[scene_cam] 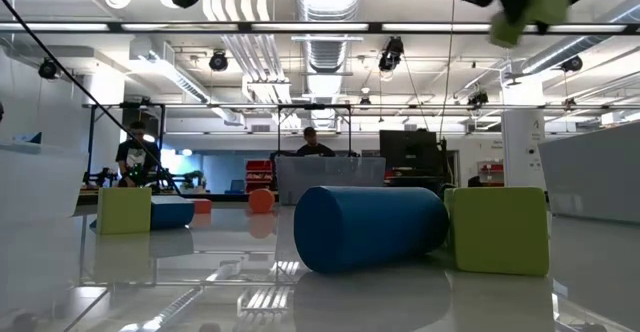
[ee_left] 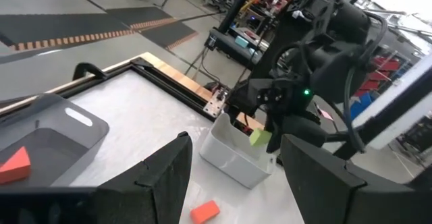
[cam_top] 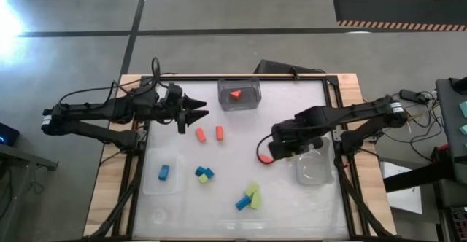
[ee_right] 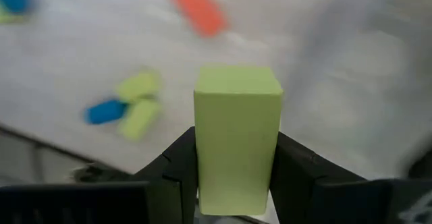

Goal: Sort & place blocks by color
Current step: Put the green block into the gray bin

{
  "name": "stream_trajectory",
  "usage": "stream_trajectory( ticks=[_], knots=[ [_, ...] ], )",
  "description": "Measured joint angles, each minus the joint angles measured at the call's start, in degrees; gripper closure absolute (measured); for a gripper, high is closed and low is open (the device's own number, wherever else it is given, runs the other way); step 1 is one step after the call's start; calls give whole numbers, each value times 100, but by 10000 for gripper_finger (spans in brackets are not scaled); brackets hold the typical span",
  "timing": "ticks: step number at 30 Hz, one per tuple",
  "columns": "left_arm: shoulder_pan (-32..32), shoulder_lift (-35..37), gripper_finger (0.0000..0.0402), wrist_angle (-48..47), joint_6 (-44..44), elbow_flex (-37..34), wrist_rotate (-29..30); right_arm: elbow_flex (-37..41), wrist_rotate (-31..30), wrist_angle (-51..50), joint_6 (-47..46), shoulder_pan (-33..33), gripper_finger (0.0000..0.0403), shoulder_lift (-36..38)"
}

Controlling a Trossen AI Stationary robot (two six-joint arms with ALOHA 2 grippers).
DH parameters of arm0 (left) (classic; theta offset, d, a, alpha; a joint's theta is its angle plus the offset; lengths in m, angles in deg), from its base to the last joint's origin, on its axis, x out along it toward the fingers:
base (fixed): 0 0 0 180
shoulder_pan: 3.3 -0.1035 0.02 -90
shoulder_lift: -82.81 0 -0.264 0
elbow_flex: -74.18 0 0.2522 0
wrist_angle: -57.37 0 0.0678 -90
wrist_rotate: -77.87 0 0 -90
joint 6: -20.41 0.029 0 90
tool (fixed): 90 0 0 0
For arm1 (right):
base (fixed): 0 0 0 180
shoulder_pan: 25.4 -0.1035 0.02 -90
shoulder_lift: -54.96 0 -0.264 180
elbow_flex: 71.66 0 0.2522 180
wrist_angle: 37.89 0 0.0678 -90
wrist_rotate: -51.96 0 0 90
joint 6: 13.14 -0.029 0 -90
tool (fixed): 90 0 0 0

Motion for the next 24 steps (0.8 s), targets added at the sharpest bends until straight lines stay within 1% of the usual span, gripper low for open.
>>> stream_trajectory(
  ticks=[3, 6, 17, 20, 24],
  knots=[
    [-4, 0, 191, 0, -1, -2, 98, 69, -62, -723, -4, 0, 281, 116],
    [-4, -4, 191, -1, -1, -4, 143, 342, -140, -873, -88, 0, 281, 370],
    [-27, -42, 191, 29, 0, -15, 301, 2155, -172, -285, -875, 0, 281, 1784],
    [-73, -43, 191, 62, 1, -13, 301, 2697, -170, -66, -1009, 0, 281, 2011],
    [-161, -39, 191, 85, -4, -14, 313, 3328, -168, 570, -1122, 0, 281, 2212]
  ],
)
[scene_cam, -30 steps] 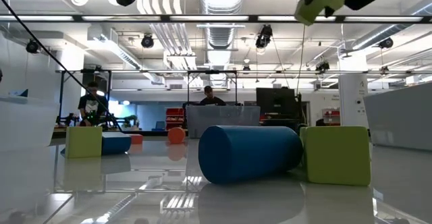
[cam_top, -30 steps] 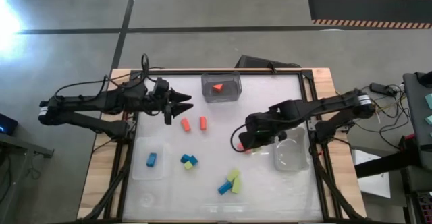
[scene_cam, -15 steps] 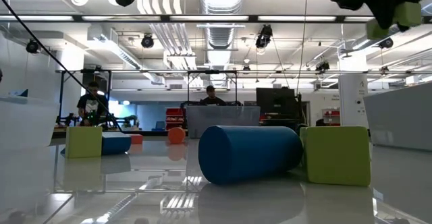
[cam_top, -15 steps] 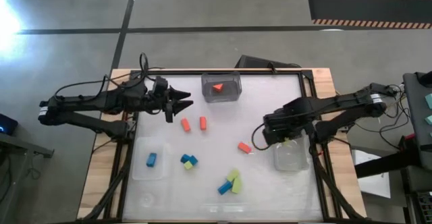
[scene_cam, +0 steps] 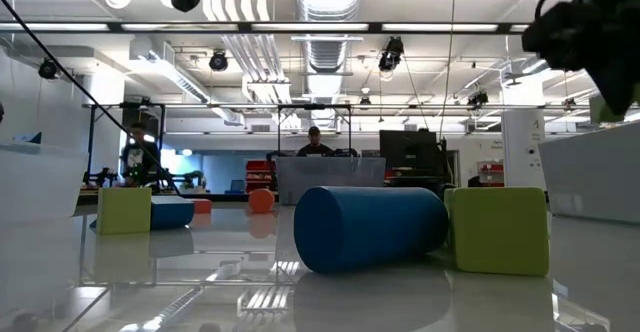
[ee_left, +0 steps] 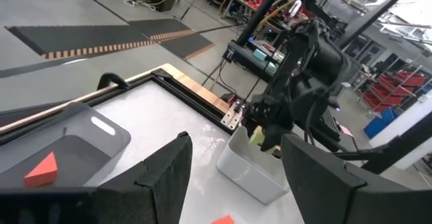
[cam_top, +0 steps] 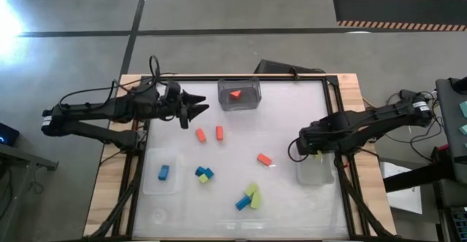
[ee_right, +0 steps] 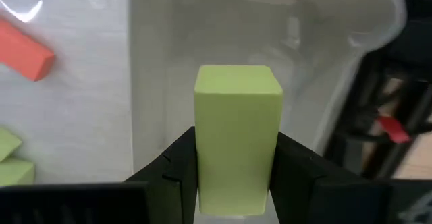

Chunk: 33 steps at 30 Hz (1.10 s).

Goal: Sort & place blocks by color
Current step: Put the green block into the gray bin

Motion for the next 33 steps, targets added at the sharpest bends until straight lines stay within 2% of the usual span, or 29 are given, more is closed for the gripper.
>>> stream_trajectory(
  ticks=[11, 24, 33],
  knots=[
    [-200, -13, 191, -2, -33, 3, 6, 1220, 15, 1341, -82, 0, 281, 67],
    [-358, -35, 191, -7, -33, -2, 8, 1836, 59, 2101, -76, 0, 281, 65],
    [-400, -35, 191, -2, -33, -2, 10, 1915, 59, 2121, -130, 0, 232, 37]
  ],
)
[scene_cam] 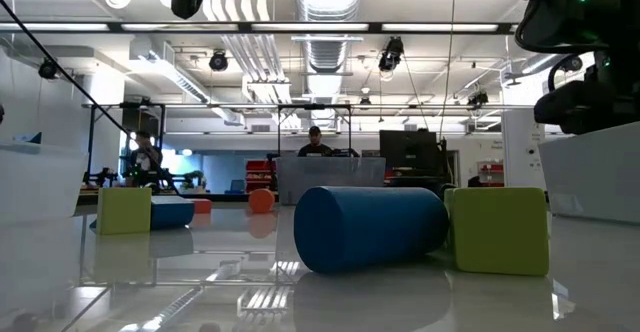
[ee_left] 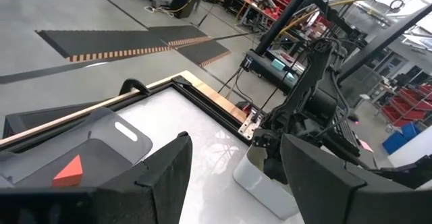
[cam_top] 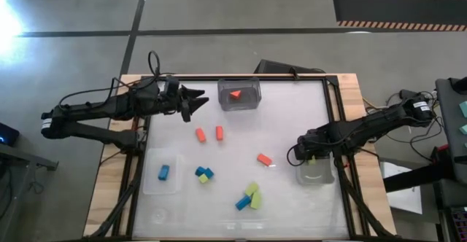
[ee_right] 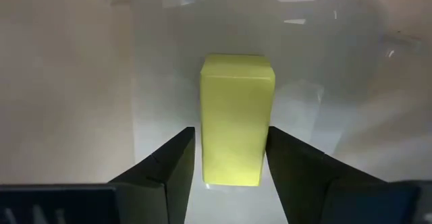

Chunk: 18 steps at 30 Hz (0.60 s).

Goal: Sort & place blocks by color
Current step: Put the green block into the gray bin, then put the orange block into the black bin

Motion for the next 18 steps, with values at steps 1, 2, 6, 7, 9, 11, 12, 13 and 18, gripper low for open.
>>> stream_trajectory(
  ticks=[1, 2, 6, 7, 9, 11, 12, 13, 18],
  knots=[
    [-2, -9, 191, 0, 0, 0, 0, 0, 0, 2, 0, 0, 231, 1],
    [-4, -21, 191, 0, 0, 2, -2, 0, 2, 2, 2, 0, 231, 1],
    [-4, -32, 191, -3, 0, 0, 0, -23, 25, -7, 6, 0, 236, 1],
    [-4, -40, 191, 0, -1, 0, 0, -51, 68, -7, 17, 0, 239, 1],
    [-4, -66, 191, -3, -9, 0, 0, -112, 149, -7, 68, 0, 243, 1],
    [-4, -119, 191, -24, -12, 0, -2, -186, 248, -15, 71, 0, 247, 6],
    [-4, -150, 191, -35, -57, 4, 0, -233, 311, -13, 84, 0, 248, 18],
    [-4, -183, 191, -66, -151, 4, -2, -283, 351, -24, 92, 0, 248, 30],
    [-4, -489, 192, -807, -697, 8, -6, -613, 525, -427, 158, 0, 247, 43]
  ],
)
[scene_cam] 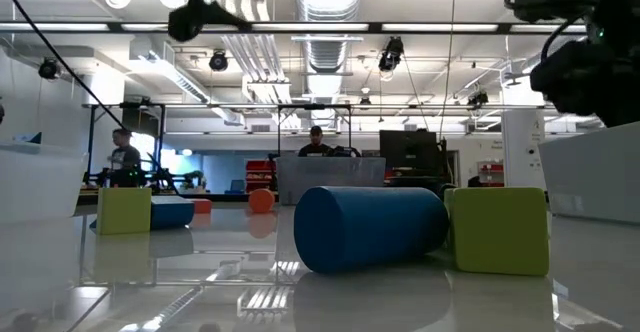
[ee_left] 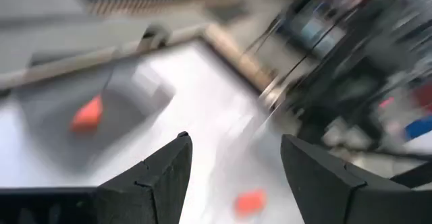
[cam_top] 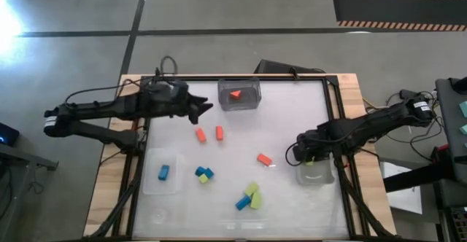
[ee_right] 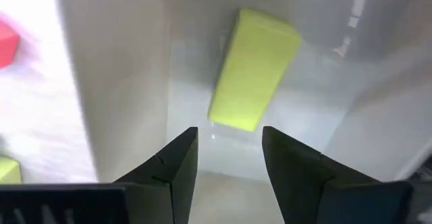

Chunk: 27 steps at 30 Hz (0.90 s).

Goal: Sort & place blocks by color
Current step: Put the orange block into the black bin

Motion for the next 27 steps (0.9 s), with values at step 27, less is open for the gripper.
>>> stream_trajectory(
  ticks=[27],
  knots=[
    [-71, -2777, 210, -3510, -2594, 582, -1500, -3255, -857, -1245, 811, 2, 287, 103]
  ],
)
